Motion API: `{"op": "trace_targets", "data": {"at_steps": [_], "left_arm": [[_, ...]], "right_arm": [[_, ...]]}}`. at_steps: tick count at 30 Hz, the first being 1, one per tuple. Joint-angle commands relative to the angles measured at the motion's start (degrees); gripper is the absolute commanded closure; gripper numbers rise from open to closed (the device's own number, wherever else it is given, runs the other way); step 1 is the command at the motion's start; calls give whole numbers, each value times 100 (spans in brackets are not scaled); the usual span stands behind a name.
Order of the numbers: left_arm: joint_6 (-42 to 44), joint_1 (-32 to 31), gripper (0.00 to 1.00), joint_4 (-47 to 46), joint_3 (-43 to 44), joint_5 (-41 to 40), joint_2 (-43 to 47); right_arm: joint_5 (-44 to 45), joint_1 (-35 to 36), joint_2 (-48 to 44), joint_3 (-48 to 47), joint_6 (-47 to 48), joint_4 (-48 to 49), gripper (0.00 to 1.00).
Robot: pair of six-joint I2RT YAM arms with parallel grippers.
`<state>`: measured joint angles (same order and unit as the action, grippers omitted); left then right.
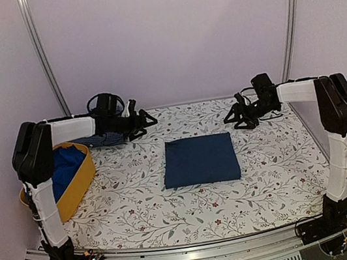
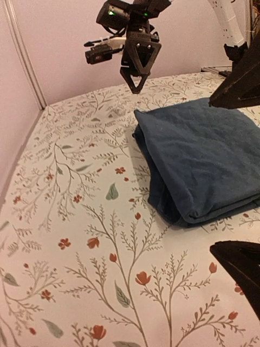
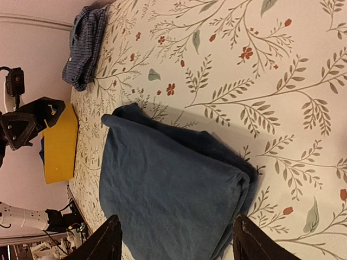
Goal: Fold and stack the mixed laundry pile
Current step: Fold the 2/3-rectangle-folded T-shirt at the center of the board, then smooth out the square-folded T-shirt at the center of the board.
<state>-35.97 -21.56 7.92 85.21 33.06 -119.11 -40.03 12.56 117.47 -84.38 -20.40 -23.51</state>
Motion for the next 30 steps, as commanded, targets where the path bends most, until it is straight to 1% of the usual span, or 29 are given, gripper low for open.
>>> {"op": "trace_targets", "data": {"at_steps": [1, 5, 8, 11, 16, 18, 21, 23, 26, 28, 30], "left_arm": [[358, -249, 16, -680, -567, 586, 641], [464, -632, 16, -1118, -583, 1025, 270], [226, -805, 16, -1686, -497, 1257, -115], [-25, -846, 17, -1970, -168, 1455, -627], [-255, -807, 18, -1953, 722, 1315, -1563], [-392, -723, 20, -1924, 1156, 1224, -1916], [-683, -526, 21, -1998, 1474, 1091, -2272], [-769, -389, 21, -1928, 1546, 932, -2313], [-722, -205, 21, -1846, 1475, 887, -2063], [-519, -187, 20, -1745, 1242, 947, -1645], [-242, -287, 19, -1562, 841, 997, -1085]], "right_arm": [[-831, 100, -926, 500, -275, 649, 30], [-1380, 496, -720, 615, -673, 1173, 30], [-1617, 652, -423, 691, -946, 1610, 30], [-1779, 660, -2, 685, -1066, 1927, 30], [-1903, 481, 892, 203, -1023, 2114, 31], [-1915, 361, 1251, -144, -1056, 2167, 32], [-1989, 230, 1788, -670, -1109, 2090, 33], [-1967, 184, 2000, -1004, -1116, 1993, 33], [-1954, 167, 2088, -1396, -1127, 1736, 33], [-1903, 173, 1781, -1427, -1111, 1538, 32], [-1861, 203, 1295, -1202, -1105, 1429, 28]]}}
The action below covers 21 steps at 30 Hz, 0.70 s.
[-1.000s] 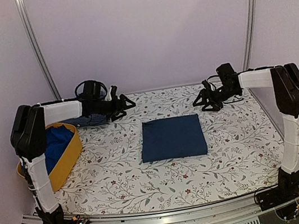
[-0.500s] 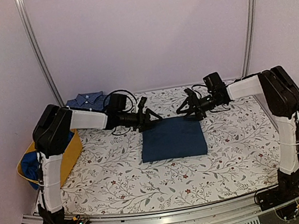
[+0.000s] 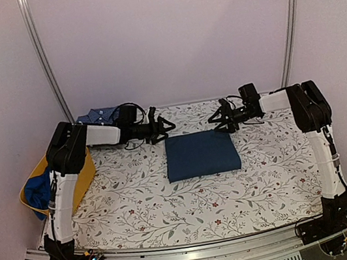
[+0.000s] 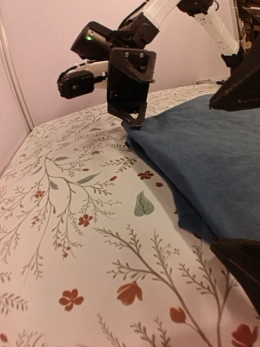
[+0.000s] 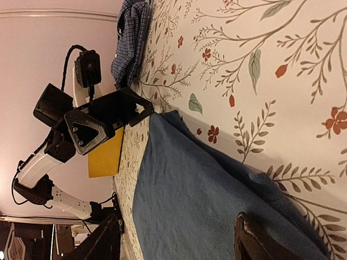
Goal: Fold and stack the mixed laundry pile
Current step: Smooth out the square-folded T-shirt at the center of the board.
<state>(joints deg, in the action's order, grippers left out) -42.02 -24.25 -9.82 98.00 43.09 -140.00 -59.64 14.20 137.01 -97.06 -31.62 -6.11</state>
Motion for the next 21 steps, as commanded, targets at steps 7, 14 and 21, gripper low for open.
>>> {"op": "trace_targets", "data": {"at_steps": [7, 14, 21], "left_arm": [[561, -926, 18, 335, -2169, 305, 2458], [-176, -1608, 18, -581, -2726, 350, 2215], [-1215, -1494, 18, -2129, -3771, 289, 1557]], "right_arm": [[60, 879, -2457, 1960, -679, 286, 24], [145, 1653, -2523, 3466, -1874, 2040, 24], [343, 1392, -1719, 4362, -1878, 2375, 25]]}}
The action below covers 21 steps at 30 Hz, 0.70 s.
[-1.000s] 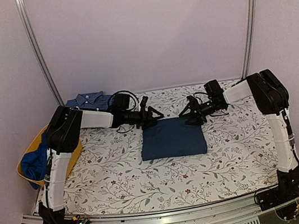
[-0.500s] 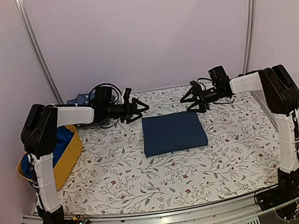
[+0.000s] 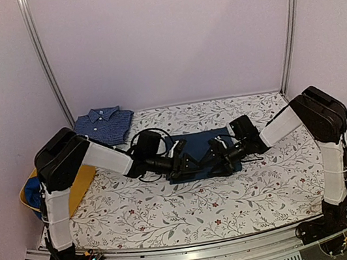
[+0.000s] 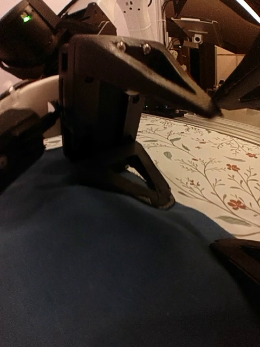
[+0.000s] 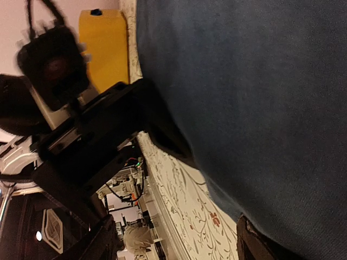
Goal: Fold and stack the mixed laundry pile
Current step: Smooth out the square-folded T-shirt at the center of the board.
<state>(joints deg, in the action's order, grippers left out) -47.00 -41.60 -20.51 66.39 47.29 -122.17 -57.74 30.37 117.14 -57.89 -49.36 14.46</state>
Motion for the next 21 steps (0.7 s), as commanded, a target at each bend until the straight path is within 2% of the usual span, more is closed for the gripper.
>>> {"op": "trace_targets", "data": {"at_steps": [1, 7, 12, 15, 17, 21], "left_arm": [[-808, 301, 18, -1201, -790, -157, -254], [-1315, 694, 18, -2081, -2108, -72, -23], [-1063, 1037, 17, -1959, -2648, -37, 628], [-485, 1202, 17, -1277, -2547, -93, 1125], [282, 1176, 15, -349, -2170, -436, 1585], [2098, 563, 7, 1781, -836, -1843, 2141]], "right_arm": [[138, -299, 321, 609, -87, 401, 25], [-260, -616, 113, 1570, -357, 1071, 26], [-523, -1112, -876, 2177, -401, 1113, 25], [-819, -1444, -1310, 2364, -403, 1093, 26], [-928, -1482, -1640, 2347, -437, 949, 26], [-549, -1733, -2554, 2033, 155, -518, 26]]}}
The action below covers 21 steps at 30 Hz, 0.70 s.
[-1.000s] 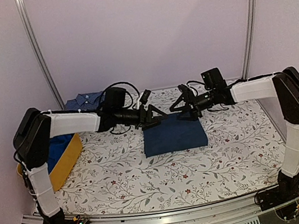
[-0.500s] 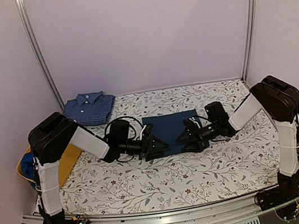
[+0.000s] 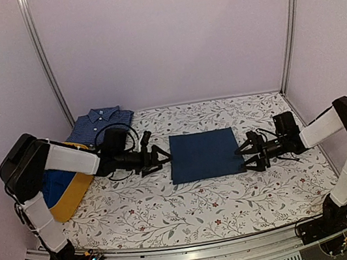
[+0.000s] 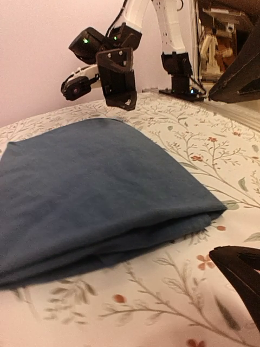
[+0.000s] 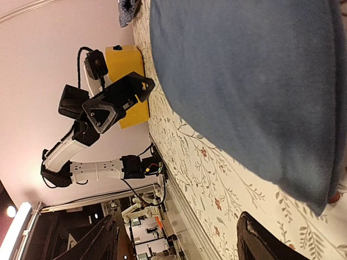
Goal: Fold and stack the mixed laundry pile
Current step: Smooth out the square-folded T-shirt at the center of the board, then pick up the square-folded T-shirt from the center of the board.
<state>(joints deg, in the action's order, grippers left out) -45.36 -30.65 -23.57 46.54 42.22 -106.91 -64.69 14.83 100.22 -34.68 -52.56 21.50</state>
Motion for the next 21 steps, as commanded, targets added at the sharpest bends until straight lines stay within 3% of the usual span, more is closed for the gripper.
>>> {"op": "trace_targets", "data": {"at_steps": [1, 3, 6, 12, 15, 21], "left_arm": [[2321, -716, 5, 2404, 1476, -1683, 618], [2997, -1059, 5, 2898, 2147, -2269, 439], [3848, -1457, 7, 3375, 3208, -2485, -133], [5300, -2286, 23, 4183, 5375, -3027, -1768], [5783, -2576, 35, 4431, 6025, -3069, -2374], [6141, -2941, 52, 4388, 6527, -3339, -3139]], "right_arm": [[222, -331, -1066, -300, 725, -1518, 27], [378, -638, -1289, -295, 994, -1936, 28], [657, -970, -1592, -336, 1311, -2510, 28], [746, -1205, -1700, -281, 1666, -2982, 28], [756, -1247, -1773, -180, 1632, -3003, 28], [764, -1236, -1786, -19, 1626, -3007, 28]]}}
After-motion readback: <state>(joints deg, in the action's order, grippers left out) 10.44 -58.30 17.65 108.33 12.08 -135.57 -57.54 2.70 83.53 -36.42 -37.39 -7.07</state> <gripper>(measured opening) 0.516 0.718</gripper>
